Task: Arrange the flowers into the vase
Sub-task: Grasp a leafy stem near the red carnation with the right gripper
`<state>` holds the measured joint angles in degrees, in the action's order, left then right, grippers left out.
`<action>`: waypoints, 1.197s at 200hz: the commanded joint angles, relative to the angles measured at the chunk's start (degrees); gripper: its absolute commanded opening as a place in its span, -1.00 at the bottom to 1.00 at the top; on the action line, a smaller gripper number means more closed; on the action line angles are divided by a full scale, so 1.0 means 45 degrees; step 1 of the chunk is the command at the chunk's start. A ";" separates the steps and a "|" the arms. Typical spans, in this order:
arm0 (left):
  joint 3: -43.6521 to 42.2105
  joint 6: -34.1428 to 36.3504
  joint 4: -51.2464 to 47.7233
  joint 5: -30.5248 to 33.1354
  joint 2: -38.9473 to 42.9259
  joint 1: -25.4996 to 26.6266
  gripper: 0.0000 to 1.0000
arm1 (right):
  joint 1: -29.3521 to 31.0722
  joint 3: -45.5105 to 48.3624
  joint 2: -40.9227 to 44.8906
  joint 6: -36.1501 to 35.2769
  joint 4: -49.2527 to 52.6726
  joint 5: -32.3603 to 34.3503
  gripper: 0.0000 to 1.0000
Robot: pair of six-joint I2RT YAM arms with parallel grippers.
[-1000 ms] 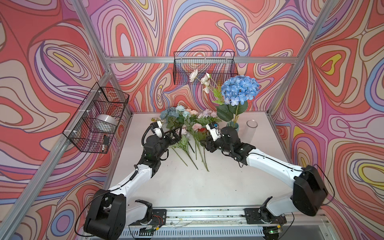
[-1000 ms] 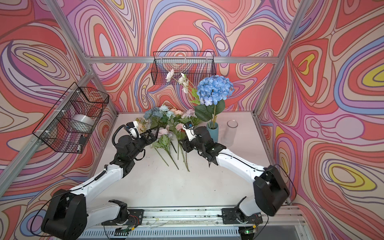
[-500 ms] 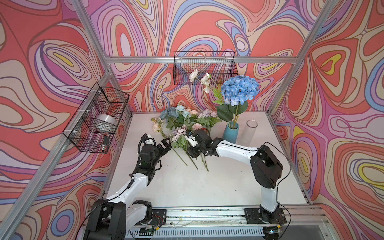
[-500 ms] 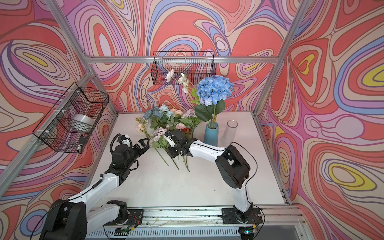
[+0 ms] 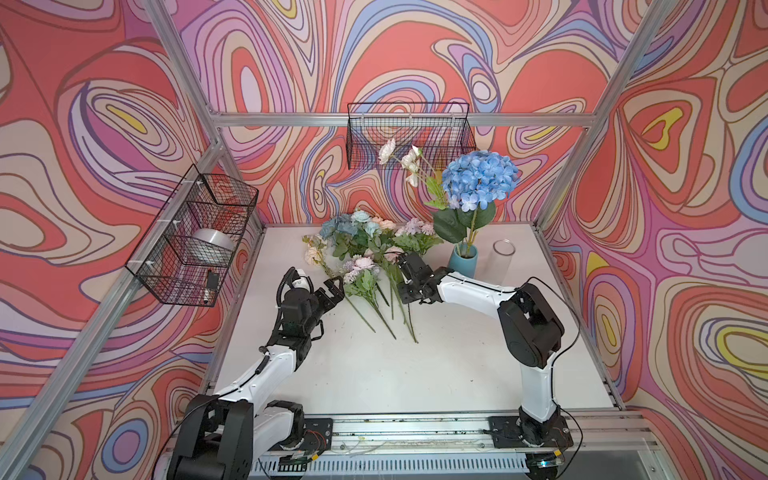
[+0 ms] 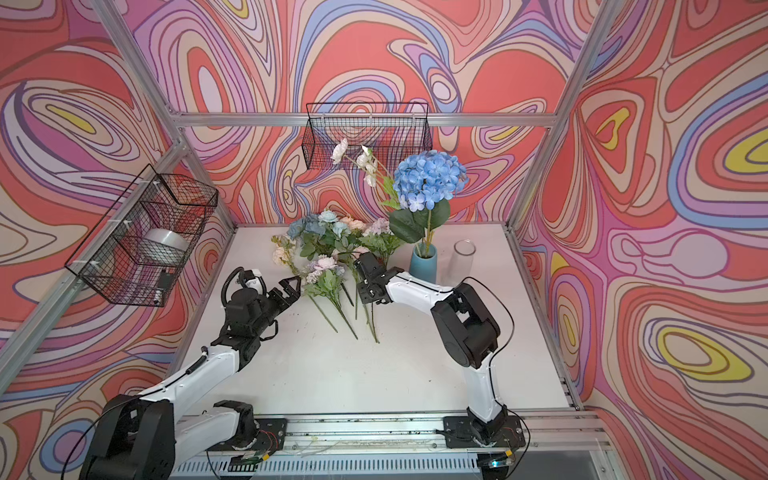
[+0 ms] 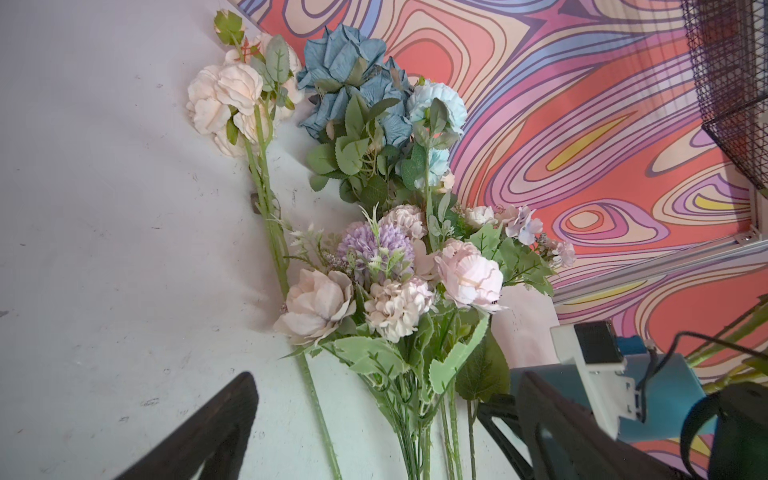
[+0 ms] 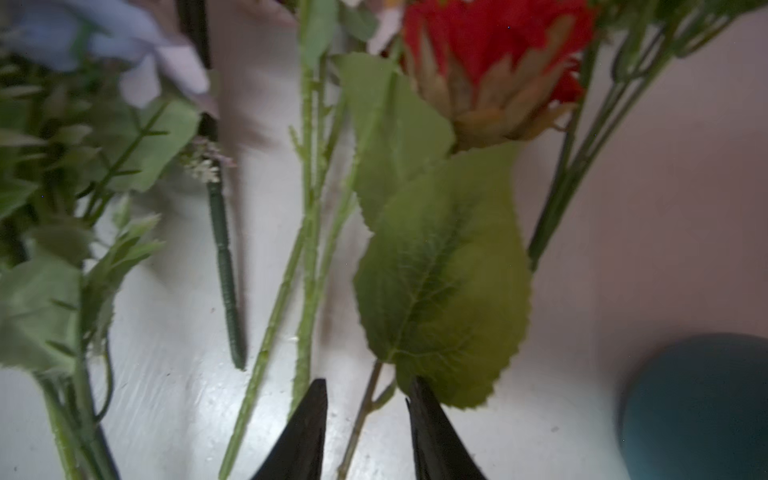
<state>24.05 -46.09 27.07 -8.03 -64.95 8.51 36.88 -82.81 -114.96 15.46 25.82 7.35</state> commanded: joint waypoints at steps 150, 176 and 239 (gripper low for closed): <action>0.0202 -0.0247 0.0980 -0.1066 -0.0545 -0.0076 1.00 | -0.0612 0.1750 0.0057 0.2635 -0.1399 -0.2800 -0.60; 0.0199 -0.0286 0.0977 -0.1114 -0.0531 -0.0085 1.00 | -0.0601 0.1665 0.0244 0.2660 -0.1427 -0.2746 -0.99; 0.0464 -0.0554 0.1376 -0.1567 -0.0718 -0.0059 1.00 | -0.0600 0.1891 0.1839 0.1971 -0.1149 -0.1612 -1.00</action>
<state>24.29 -47.35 30.28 -13.26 -67.29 8.51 34.20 -75.00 -111.83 26.17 20.75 -3.01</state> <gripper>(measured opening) 0.998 0.061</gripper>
